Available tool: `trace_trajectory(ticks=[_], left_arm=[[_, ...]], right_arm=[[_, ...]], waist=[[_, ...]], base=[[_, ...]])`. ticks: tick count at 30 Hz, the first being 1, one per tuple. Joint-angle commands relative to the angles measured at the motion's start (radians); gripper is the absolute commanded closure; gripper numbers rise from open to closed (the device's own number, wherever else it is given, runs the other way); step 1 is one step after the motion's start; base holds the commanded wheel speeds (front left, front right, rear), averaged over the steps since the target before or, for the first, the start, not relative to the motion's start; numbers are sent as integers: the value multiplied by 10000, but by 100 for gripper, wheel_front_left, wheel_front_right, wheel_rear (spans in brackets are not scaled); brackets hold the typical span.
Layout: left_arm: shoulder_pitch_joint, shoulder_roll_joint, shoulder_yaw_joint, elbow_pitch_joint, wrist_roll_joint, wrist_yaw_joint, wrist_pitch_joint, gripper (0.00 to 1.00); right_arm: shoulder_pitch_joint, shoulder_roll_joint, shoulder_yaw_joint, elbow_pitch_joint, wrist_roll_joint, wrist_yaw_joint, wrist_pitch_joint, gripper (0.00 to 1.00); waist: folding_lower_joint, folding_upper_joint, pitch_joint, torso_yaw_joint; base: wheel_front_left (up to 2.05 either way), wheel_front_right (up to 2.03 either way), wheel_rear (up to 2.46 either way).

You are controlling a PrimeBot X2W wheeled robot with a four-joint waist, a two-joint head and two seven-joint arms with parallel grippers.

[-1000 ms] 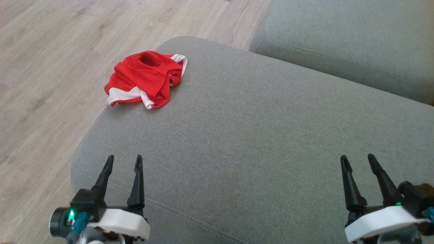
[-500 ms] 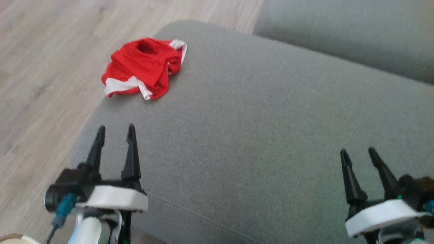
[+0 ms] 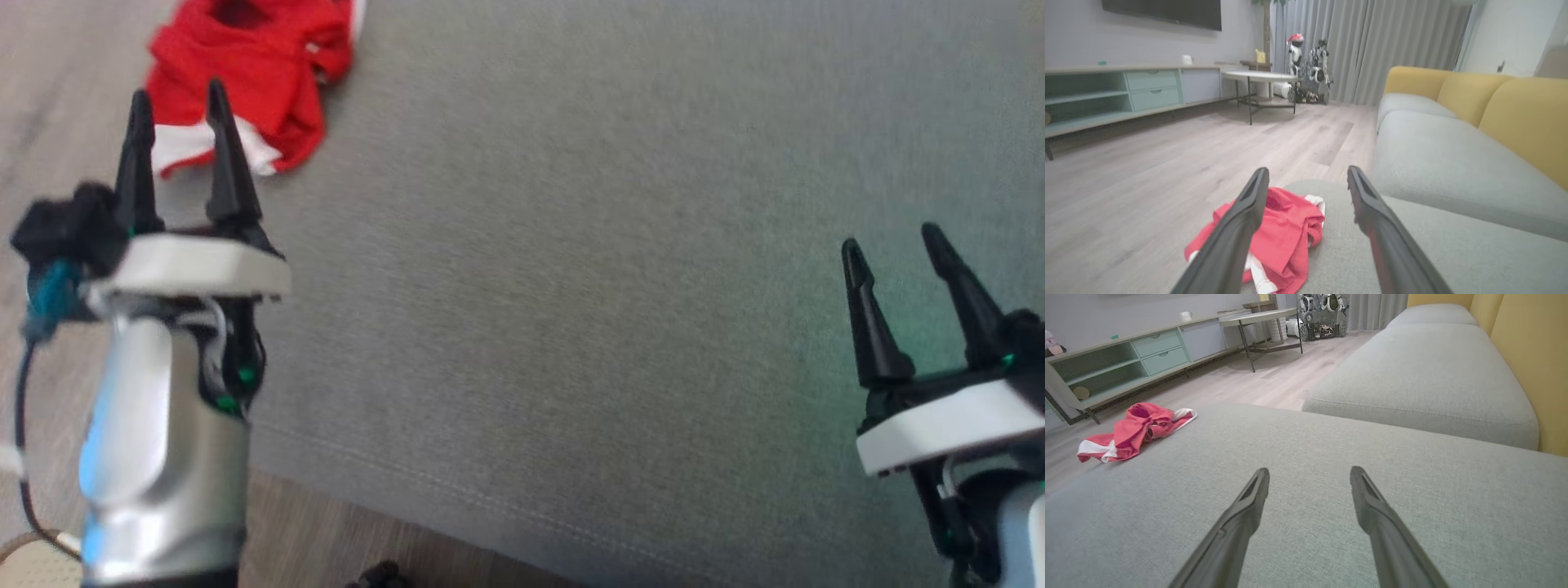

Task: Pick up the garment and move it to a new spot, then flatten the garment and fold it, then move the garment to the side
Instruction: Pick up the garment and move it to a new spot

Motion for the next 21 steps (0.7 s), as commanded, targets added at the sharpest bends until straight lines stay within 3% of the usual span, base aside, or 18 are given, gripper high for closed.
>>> trace_trajectory(ticks=[1,13,21], left_arm=[[-628,303,570,281,129,-150,-47,0],[-3212,1464,1142,7074,271,-916,51,0],[-4196,1828,1080,9121,205,-1018,123,0]], right_arm=[[-309,-168,226,-471,22,-9,59,0],[-739,-454,369,-495,219,-9,3,0],[-811,-598,385,-557,314,-9,62,0]], waist=[[-2,0,826,-606],[-2,0,1692,-1423],[-2,0,2084,-1679]], base=[[0,0,0],[0,0,0],[0,0,0]])
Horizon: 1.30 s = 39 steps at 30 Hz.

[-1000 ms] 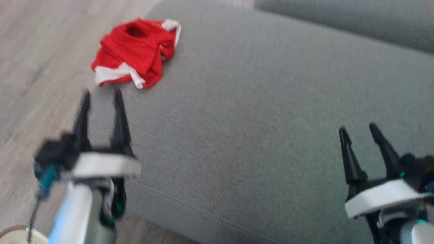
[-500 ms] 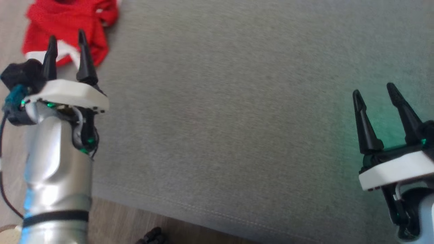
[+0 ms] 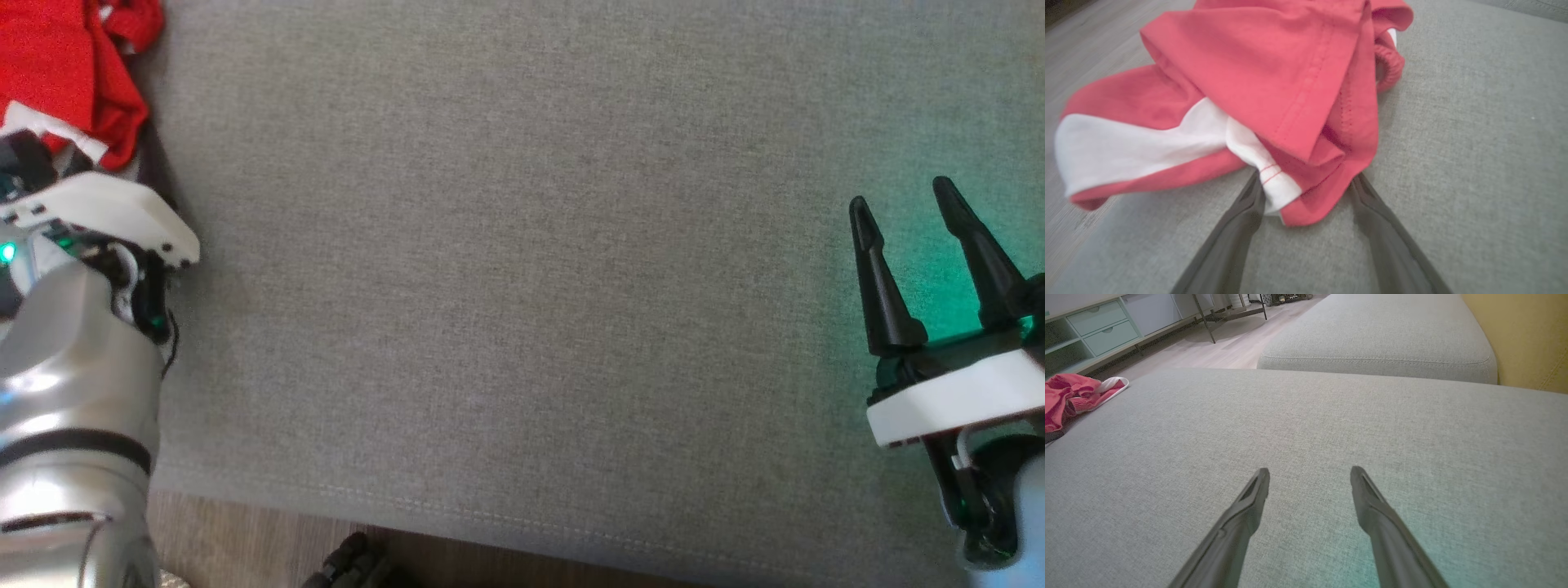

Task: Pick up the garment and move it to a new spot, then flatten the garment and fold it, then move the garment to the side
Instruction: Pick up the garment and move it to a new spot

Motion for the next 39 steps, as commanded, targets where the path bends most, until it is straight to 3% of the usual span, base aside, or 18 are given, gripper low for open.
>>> trace_trajectory(ticks=[1,3,4,8,16,21,33,39], left_arm=[[83,524,191,27,-13,-31,33,5],[-80,587,149,277,-9,-57,10,84],[-133,645,111,341,26,-37,-13,100],[-275,841,-44,7,231,99,-120,100],[627,1010,276,-3535,654,391,-135,100],[1369,956,586,-5295,862,331,-136,100],[3544,565,779,-8961,1189,51,-137,100],[5437,-20,251,-11468,1256,-7,-106,100]], right_arm=[[-83,-89,186,-412,70,-9,24,0],[-91,-113,161,-415,86,-9,26,0],[-93,-114,153,-410,91,-9,28,0],[-96,-54,74,-362,112,-9,17,0],[-137,140,102,-46,199,-9,-86,0],[-128,301,136,241,273,-9,-201,0],[181,790,169,951,372,-9,-722,0],[547,1011,107,1240,443,-9,-952,0]], waist=[[-1,0,84,-46],[-1,0,121,-52],[-1,0,126,-52],[-1,0,85,38],[-1,0,-376,351],[-1,0,-910,463],[-1,0,-2743,129],[-1,0,-3635,-370]], base=[[0,0,0],[0,0,0],[0,0,0],[0,0,0],[0,0,0],[0,0,0],[0,0,0],[0,0,0]])
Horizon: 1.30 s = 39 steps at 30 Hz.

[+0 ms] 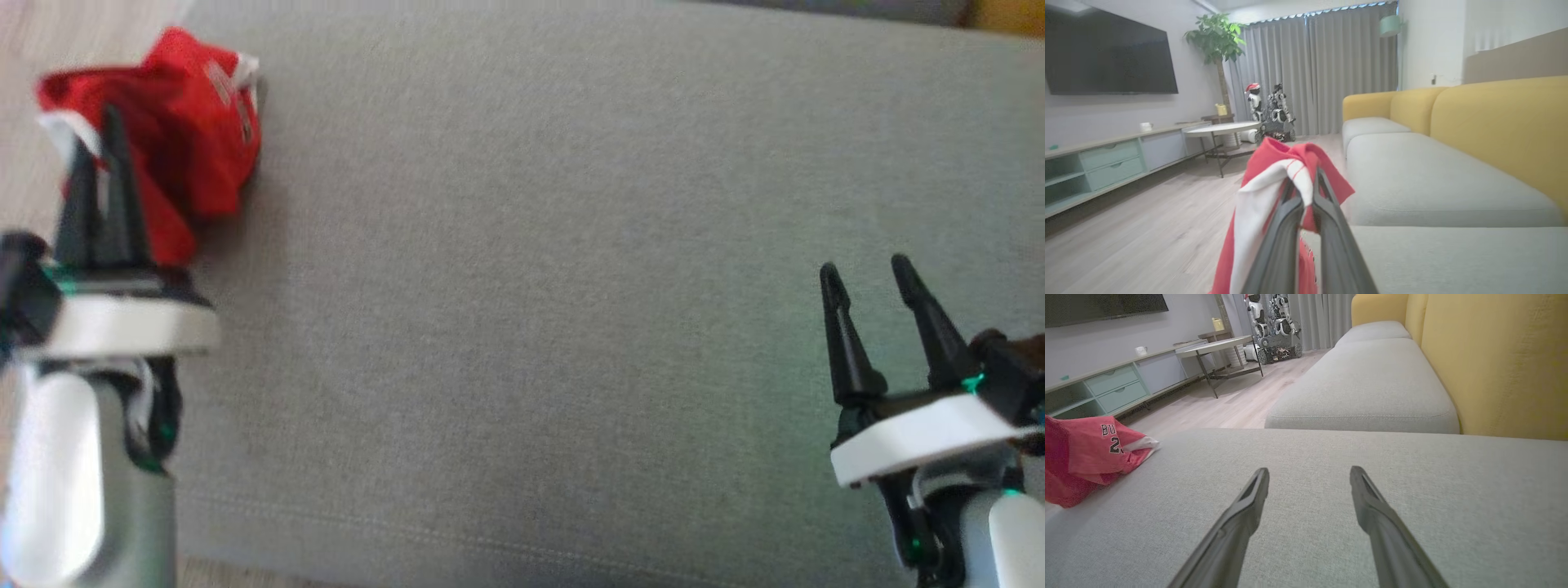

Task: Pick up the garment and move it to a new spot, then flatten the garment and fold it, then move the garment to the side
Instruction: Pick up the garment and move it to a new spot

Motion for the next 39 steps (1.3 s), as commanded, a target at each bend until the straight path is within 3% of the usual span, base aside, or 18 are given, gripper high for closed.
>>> trace_trajectory(ticks=[1,8,13,29,34,39], left_arm=[[174,150,151,-942,94,-18,25,100],[1478,-474,-742,-2797,70,-17,468,100],[1685,-803,-1812,-3090,-49,-145,747,100],[-1604,-1134,-5918,153,-626,-665,1197,100],[-2264,-1146,-6941,1608,-991,-699,1384,100],[-2572,-1149,-7630,2841,-1335,-711,1338,100]], right_arm=[[-47,71,227,-298,92,-9,-125,0],[116,166,330,-195,192,-9,-207,0],[38,193,361,-195,286,-9,-257,0],[-804,205,751,558,1220,-9,-1169,0],[-1006,205,942,1025,1549,-9,-1590,0],[-1094,205,964,1402,1625,-9,-1850,0]], waist=[[0,-1,-463,-405],[0,-1,-753,-1143],[0,-1,-540,-1952],[0,-1,1309,-5298],[0,-1,1725,-5880],[0,-1,1764,-5920]], base=[[0,0,0],[0,0,0],[0,0,0],[0,0,0],[0,0,0],[0,0,0]])
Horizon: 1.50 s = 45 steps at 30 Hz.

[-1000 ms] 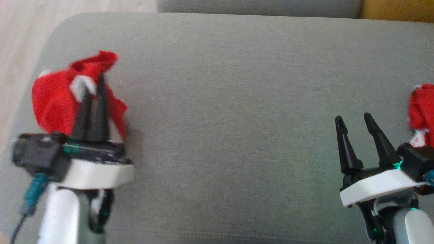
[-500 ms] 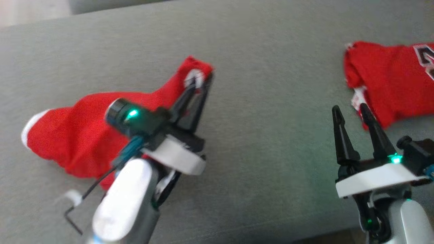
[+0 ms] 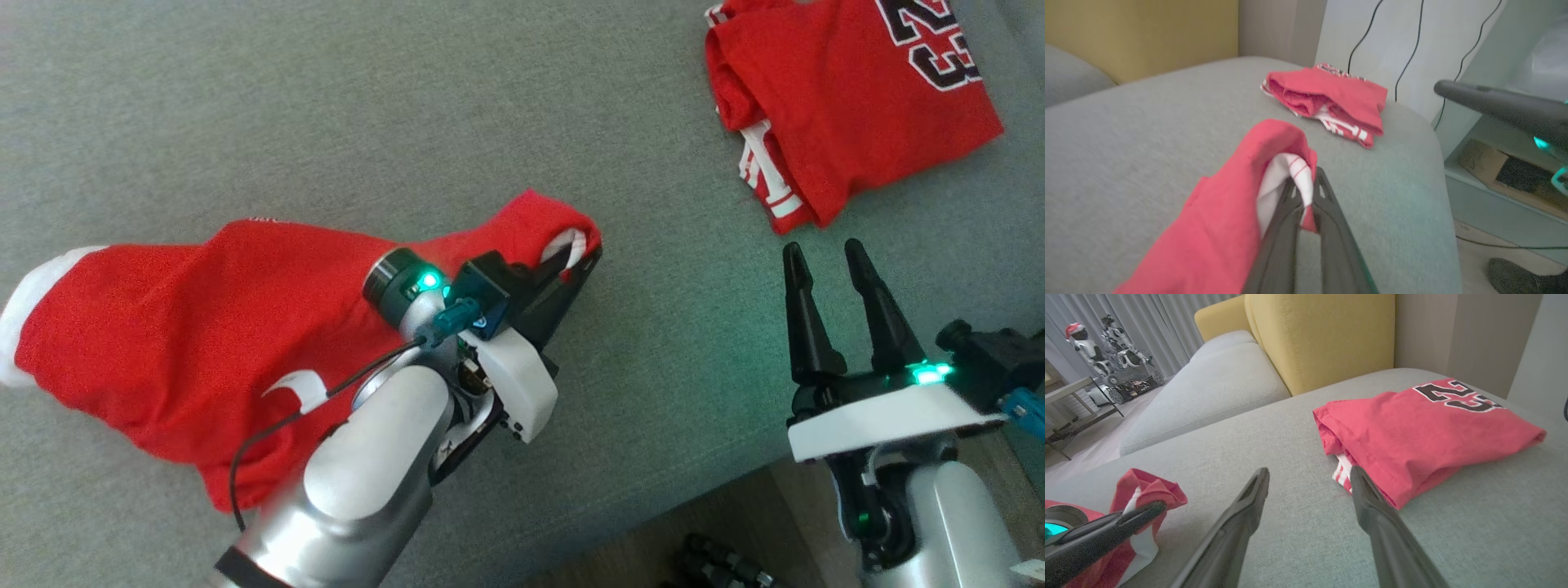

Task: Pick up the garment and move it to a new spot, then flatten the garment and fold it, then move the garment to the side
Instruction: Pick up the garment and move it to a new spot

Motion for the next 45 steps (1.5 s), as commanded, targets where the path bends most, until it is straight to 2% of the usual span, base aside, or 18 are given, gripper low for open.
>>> trace_trajectory(ticks=[1,2,3,10,14,18,22,27,32,36,41,45], left_arm=[[-469,-45,20,-6,-174,-56,-152,92],[-479,-45,-62,123,-286,-57,-240,57],[-474,-45,-149,239,-381,-58,-311,0],[-272,-46,-297,210,-769,67,-986,0],[52,-25,56,-352,-810,564,-1326,0],[524,194,947,-1174,-786,1351,-1440,0],[1163,501,2277,-2457,-557,2072,-1450,0],[2145,804,3734,-3345,-258,2538,-1452,0],[3108,1064,4901,-3755,-88,2627,-1453,0],[3927,1257,5545,-3815,-152,2498,-1453,0],[4725,1448,5824,-3613,-367,2179,-1454,0],[5213,1514,5819,-3580,-456,2117,-1453,0]], right_arm=[[-251,-48,200,-179,47,-9,-137,0],[-266,-48,203,-123,40,-9,-145,0],[-282,-48,212,-81,28,-9,-145,0],[-258,-47,78,-79,-238,-9,13,0],[-141,-47,-61,-233,-481,-9,246,0],[8,-47,-173,-432,-695,-9,509,0],[137,-47,-293,-677,-874,-9,761,0],[308,-47,-490,-892,-1070,-9,1020,0],[441,-47,-536,-982,-1141,-9,1181,0],[539,-47,-531,-985,-1186,-9,1260,0],[647,-47,-530,-937,-1264,-9,1303,0],[821,-47,-511,-854,-1338,-9,1318,0]], waist=[[0,0,55,-26],[0,0,0,37],[0,0,-72,108],[0,0,-635,825],[0,0,-1068,1461],[0,0,-1487,2061],[0,0,-1733,2553],[0,0,-2024,3105],[0,0,-2298,3401],[0,0,-2478,3470],[0,0,-2705,3491],[0,0,-2999,3493]], base=[[0,0,0],[0,0,0],[0,0,0],[0,0,0],[0,0,0],[0,0,0],[0,0,0],[0,0,0],[0,0,0],[0,0,0],[0,0,0],[0,0,0]])
